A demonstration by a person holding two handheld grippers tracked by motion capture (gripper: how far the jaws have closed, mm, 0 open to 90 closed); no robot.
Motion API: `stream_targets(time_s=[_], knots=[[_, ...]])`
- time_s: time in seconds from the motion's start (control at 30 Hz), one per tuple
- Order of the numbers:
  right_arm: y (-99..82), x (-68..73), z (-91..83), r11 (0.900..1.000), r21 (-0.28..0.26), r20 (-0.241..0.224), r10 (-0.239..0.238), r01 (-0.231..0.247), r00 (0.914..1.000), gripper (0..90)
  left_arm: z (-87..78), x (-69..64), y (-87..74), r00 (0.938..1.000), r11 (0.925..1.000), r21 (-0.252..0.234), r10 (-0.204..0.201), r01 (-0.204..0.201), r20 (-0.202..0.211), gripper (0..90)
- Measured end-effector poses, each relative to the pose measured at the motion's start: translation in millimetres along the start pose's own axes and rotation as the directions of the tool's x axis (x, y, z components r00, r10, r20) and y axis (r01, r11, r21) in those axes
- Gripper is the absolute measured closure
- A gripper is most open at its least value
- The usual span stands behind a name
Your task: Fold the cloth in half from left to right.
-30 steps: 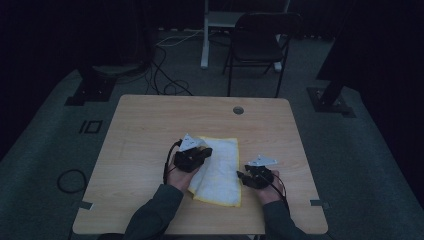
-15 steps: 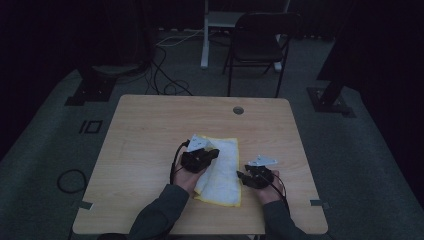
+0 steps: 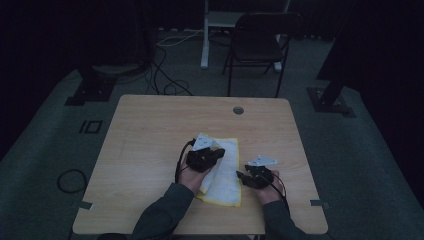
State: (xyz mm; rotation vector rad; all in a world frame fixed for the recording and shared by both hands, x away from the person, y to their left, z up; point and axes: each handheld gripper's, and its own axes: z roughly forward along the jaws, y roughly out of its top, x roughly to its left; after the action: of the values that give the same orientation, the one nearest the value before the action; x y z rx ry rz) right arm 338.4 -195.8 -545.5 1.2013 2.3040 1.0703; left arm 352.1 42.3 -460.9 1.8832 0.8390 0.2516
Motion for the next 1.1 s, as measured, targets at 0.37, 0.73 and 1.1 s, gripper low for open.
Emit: stream_targets(time_s=[0.37,0.73,1.1], knots=[[0.8,-4.1,-9.4,0.9987,-0.045,0.041,0.024,-0.022,0.9989,51.8,7.9,-3.8,-0.2,0.9999,0.9999,0.012,0.006,-0.006,0.010,89.6],[-1.2,-13.5,-16.3,0.9950,-0.082,0.080,0.065,-0.058,0.9947,52.2,26.2,-6.7,-4.6,0.9999,0.9992,0.041,0.000,0.000,0.015,89.6],[-2.5,-17.9,-16.7,0.9928,-0.086,0.094,0.091,-0.083,0.9914,52.3,45.9,-5.2,-13.0,0.9996,0.9965,0.080,-0.025,0.023,0.016,89.5]])
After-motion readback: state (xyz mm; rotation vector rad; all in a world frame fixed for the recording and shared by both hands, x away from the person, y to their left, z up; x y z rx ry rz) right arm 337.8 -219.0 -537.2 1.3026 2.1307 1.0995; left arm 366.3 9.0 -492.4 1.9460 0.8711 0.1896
